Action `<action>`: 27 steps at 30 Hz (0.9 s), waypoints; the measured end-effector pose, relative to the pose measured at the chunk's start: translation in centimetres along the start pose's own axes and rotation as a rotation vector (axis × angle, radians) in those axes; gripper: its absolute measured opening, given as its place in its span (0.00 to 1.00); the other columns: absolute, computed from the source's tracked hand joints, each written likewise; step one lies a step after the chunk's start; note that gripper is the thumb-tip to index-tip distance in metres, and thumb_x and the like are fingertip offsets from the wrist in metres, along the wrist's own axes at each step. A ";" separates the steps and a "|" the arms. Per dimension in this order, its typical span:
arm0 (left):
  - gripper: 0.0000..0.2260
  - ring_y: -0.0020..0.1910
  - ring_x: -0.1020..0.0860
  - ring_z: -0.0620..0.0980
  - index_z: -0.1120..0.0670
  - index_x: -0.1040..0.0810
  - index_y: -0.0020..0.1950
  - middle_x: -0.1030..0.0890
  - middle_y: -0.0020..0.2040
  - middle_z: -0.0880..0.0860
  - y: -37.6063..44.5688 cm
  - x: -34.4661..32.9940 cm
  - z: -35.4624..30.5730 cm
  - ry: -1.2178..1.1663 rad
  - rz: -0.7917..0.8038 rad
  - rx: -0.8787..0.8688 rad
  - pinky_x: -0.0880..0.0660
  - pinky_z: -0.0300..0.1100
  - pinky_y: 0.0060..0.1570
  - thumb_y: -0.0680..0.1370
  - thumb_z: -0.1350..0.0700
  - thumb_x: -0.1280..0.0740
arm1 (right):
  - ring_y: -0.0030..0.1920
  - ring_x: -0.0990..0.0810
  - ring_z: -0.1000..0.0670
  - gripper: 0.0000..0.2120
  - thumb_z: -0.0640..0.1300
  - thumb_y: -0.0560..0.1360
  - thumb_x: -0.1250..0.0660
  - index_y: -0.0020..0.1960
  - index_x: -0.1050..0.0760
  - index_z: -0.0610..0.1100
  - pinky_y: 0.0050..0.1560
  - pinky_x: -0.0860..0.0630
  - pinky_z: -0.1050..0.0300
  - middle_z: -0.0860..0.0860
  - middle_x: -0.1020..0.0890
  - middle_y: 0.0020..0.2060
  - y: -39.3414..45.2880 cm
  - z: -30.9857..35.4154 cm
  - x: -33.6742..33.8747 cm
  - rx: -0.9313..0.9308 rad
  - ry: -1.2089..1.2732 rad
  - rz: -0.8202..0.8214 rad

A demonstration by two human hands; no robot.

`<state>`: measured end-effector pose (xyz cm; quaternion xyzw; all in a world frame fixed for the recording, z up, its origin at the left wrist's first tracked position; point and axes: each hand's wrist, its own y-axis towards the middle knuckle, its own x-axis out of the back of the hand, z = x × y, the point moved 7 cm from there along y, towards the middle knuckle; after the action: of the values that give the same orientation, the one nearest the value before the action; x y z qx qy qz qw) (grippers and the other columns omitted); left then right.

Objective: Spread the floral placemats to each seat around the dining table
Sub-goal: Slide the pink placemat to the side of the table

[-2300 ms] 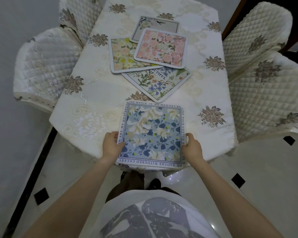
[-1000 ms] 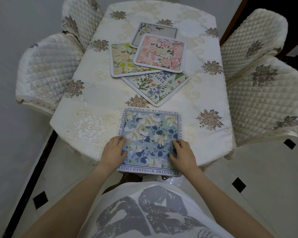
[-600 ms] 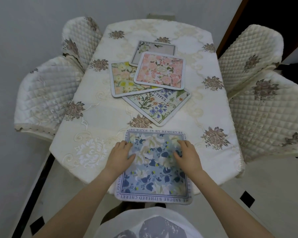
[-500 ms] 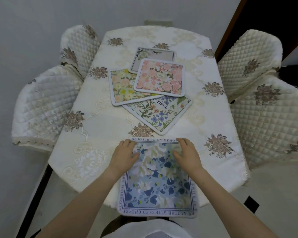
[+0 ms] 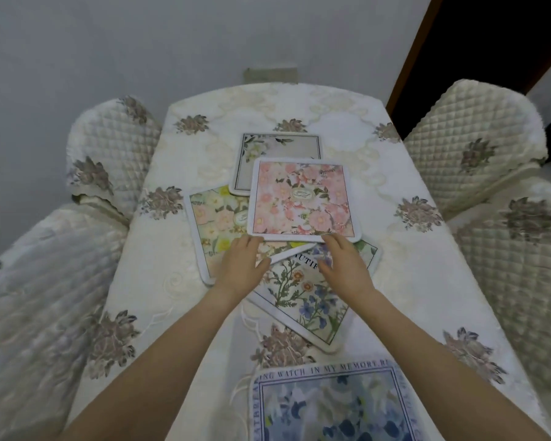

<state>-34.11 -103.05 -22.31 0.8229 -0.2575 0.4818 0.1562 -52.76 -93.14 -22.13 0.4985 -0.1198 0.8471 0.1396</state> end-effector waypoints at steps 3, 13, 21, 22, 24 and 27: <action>0.24 0.63 0.32 0.55 0.57 0.35 0.70 0.29 0.65 0.57 4.9 -0.8 2.1 -0.015 -0.008 0.043 0.32 0.48 0.60 0.77 0.50 0.37 | 0.71 0.36 0.42 0.24 0.45 0.78 0.39 0.73 0.38 0.41 0.67 0.32 0.46 0.42 0.34 0.72 4.8 -1.9 -0.4 -0.086 -0.010 -0.018; 0.31 0.67 0.37 0.62 0.58 0.38 0.70 0.32 0.67 0.62 12.6 -5.2 5.8 0.029 0.068 0.251 0.38 0.56 0.67 0.73 0.44 0.34 | 0.57 0.32 0.38 0.18 0.51 0.75 0.39 0.62 0.33 0.45 0.56 0.30 0.45 0.39 0.30 0.54 11.4 -7.8 -2.3 -0.400 -0.041 0.012; 0.26 0.63 0.38 0.59 0.53 0.31 0.63 0.30 0.63 0.59 12.2 -5.7 5.9 -0.075 -0.032 0.259 0.34 0.53 0.58 0.69 0.45 0.30 | 0.56 0.34 0.38 0.25 0.55 0.71 0.34 0.62 0.34 0.43 0.51 0.30 0.46 0.39 0.27 0.53 12.0 -8.7 -1.9 -0.475 -0.012 -0.006; 0.25 0.63 0.38 0.58 0.53 0.30 0.62 0.30 0.63 0.59 12.1 -5.8 5.7 -0.070 -0.035 0.265 0.34 0.53 0.58 0.69 0.45 0.30 | 0.57 0.34 0.39 0.24 0.55 0.71 0.33 0.61 0.33 0.43 0.51 0.30 0.47 0.39 0.27 0.54 11.8 -8.9 -1.9 -0.474 -0.012 -0.007; 0.24 0.64 0.38 0.58 0.53 0.28 0.62 0.31 0.64 0.60 11.6 -6.0 5.1 -0.063 -0.035 0.283 0.35 0.53 0.59 0.69 0.46 0.30 | 0.57 0.34 0.39 0.23 0.55 0.71 0.34 0.60 0.32 0.42 0.52 0.31 0.47 0.40 0.27 0.54 11.2 -9.4 -1.7 -0.460 -0.020 -0.016; 0.25 0.65 0.40 0.59 0.52 0.28 0.65 0.33 0.66 0.61 10.6 -6.6 3.6 -0.104 -0.032 0.318 0.36 0.53 0.61 0.69 0.49 0.28 | 0.56 0.33 0.39 0.23 0.55 0.71 0.34 0.58 0.30 0.40 0.52 0.31 0.48 0.39 0.27 0.54 9.8 -10.2 -0.8 -0.434 -0.058 -0.061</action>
<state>-40.34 -111.75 -29.73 0.8651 -0.1726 0.4707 0.0179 -64.15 -98.90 -28.34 0.4845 -0.2879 0.7821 0.2657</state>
